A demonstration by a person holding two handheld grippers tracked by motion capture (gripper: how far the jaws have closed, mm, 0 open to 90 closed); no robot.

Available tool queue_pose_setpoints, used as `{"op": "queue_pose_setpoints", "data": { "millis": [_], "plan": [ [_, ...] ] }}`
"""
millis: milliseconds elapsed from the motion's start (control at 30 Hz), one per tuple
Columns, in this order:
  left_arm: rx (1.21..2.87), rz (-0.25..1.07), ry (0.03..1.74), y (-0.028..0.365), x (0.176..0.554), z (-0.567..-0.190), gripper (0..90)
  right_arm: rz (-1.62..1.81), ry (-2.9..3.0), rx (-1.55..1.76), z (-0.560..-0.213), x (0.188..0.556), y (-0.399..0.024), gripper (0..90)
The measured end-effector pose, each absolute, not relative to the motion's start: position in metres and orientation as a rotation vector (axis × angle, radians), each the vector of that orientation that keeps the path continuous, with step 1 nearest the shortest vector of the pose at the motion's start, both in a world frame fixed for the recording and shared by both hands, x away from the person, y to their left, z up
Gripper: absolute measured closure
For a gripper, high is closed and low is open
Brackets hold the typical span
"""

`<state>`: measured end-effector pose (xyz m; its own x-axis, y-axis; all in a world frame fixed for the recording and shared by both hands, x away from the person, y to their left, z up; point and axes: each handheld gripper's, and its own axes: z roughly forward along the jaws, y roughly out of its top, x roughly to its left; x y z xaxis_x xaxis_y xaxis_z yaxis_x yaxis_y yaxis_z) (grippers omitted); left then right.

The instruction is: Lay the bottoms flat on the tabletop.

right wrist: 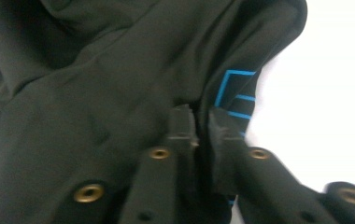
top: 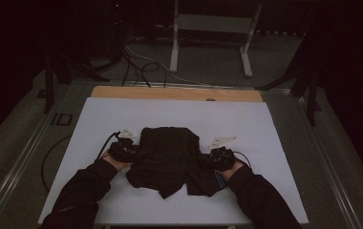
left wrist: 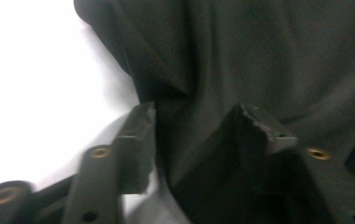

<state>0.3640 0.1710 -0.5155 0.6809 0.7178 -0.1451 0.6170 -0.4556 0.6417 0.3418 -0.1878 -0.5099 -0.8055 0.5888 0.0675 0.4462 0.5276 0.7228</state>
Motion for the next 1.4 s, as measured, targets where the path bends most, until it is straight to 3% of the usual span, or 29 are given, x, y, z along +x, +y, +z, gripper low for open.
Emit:
{"op": "queue_pose_setpoints", "data": {
  "millis": [133, 167, 800, 1067, 1400],
  "plan": [
    [2.230, 0.211, 0.989, 0.167, 0.361, -0.516, 83.9, 1.131, 2.570, 0.865, -0.506, 0.340, -0.186, 88.5],
    [2.243, 0.225, 0.977, 0.166, 0.361, -0.515, 85.9, 1.132, 2.563, 0.869, -0.506, 0.339, -0.187, 88.7],
    [2.146, 0.346, 0.965, 0.175, 0.365, -0.466, 88.3, 1.229, 2.392, 0.889, -0.462, 0.350, -0.209, 89.5],
    [2.084, 0.387, 0.931, 0.185, 0.359, -0.437, 88.2, 1.303, 2.286, 0.828, -0.418, 0.340, -0.222, 89.4],
    [2.148, 0.274, 0.978, 0.194, 0.336, -0.475, 88.1, 1.226, 2.483, 0.792, -0.463, 0.297, -0.206, 89.3]
  ]
}}
